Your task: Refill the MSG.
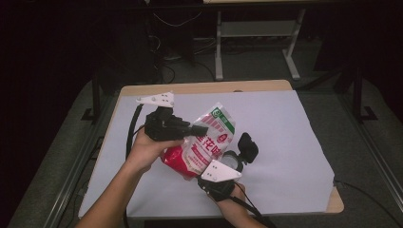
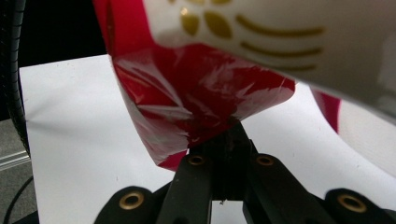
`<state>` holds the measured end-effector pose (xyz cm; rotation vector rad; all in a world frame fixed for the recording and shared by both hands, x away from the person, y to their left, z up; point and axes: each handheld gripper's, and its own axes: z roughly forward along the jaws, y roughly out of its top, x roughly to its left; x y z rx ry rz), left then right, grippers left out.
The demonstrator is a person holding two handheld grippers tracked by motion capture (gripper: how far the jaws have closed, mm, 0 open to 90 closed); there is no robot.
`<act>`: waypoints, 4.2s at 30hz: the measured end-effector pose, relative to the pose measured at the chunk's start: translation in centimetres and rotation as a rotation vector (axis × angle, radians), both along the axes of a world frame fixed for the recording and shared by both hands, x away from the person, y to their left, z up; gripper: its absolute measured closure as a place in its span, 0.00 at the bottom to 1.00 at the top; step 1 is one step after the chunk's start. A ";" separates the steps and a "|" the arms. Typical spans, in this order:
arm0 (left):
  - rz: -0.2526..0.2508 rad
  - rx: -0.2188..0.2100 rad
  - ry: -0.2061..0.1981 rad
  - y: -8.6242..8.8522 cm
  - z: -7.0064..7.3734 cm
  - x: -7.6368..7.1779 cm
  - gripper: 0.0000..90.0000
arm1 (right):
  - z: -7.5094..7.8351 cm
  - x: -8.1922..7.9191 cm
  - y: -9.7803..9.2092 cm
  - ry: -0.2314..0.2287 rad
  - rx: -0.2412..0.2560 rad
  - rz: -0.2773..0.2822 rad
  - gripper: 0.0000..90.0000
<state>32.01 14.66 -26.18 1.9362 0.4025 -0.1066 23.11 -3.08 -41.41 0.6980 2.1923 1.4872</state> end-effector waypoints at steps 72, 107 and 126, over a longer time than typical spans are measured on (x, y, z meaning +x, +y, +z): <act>-0.002 0.110 0.030 -3.9 -0.7 1.4 1.00 | -0.7 0.3 0.4 0.061 0.033 -0.014 1.00; 0.002 0.132 0.034 -4.9 -0.8 1.7 1.00 | -0.7 0.4 0.3 0.072 0.052 -0.018 1.00; 0.007 0.137 0.048 -5.1 -0.9 1.8 1.00 | -0.8 0.6 0.3 0.077 0.054 -0.014 1.00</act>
